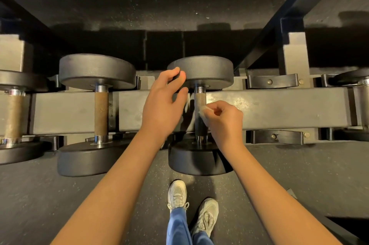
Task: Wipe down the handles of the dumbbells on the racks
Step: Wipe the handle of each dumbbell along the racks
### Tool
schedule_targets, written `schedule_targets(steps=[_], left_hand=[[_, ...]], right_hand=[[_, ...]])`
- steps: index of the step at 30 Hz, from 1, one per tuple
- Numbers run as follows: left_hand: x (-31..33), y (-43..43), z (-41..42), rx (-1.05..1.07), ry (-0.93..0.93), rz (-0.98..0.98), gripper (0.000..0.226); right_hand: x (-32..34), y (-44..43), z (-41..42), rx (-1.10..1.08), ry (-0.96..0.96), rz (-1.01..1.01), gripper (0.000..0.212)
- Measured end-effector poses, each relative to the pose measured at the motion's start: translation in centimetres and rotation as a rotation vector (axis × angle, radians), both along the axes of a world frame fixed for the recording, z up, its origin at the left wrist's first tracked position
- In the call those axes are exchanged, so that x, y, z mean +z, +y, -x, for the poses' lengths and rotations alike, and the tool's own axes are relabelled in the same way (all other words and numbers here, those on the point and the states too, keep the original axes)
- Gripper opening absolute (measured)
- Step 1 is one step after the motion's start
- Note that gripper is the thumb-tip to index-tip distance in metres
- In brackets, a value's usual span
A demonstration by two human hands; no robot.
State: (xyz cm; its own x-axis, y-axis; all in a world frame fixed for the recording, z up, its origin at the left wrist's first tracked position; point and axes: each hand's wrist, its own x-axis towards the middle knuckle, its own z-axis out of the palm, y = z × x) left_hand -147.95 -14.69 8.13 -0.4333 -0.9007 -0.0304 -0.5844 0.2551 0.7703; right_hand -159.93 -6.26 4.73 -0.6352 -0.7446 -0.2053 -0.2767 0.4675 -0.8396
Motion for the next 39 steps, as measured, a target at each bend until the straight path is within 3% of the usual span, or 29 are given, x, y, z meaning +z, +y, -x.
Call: schedule_targets(steps=[8,13,20,27,36,39], left_hand=[[-0.2,0.0,-0.1,-0.008,0.013,-0.001,0.041],[-0.1,0.2,0.0,0.0,0.019,-0.002,0.042],[0.2,0.3,0.1,0.008,-0.002,-0.005,0.041],[0.3,0.4,0.1,0.01,-0.009,-0.023,0.043],[0.1,0.7,0.5,0.021,0.025,-0.013,0.045],[-0.3,0.5,0.4,0.011,0.03,0.046,0.044]], right_hand=[[0.2,-3.6,0.5,-0.272,-0.143,0.066,0.014],[0.2,-2.2,0.8,-0.075,-0.084,0.037,0.011],[0.3,-0.5,1.6,0.221,0.109,-0.203,0.019],[0.6,-1.7,2.1,0.054,-0.014,-0.153,0.005],[1.5,0.9,1.4,0.359,0.057,-0.386,0.007],[1.3,0.8,1.6,0.257,0.059,-0.316,0.006]])
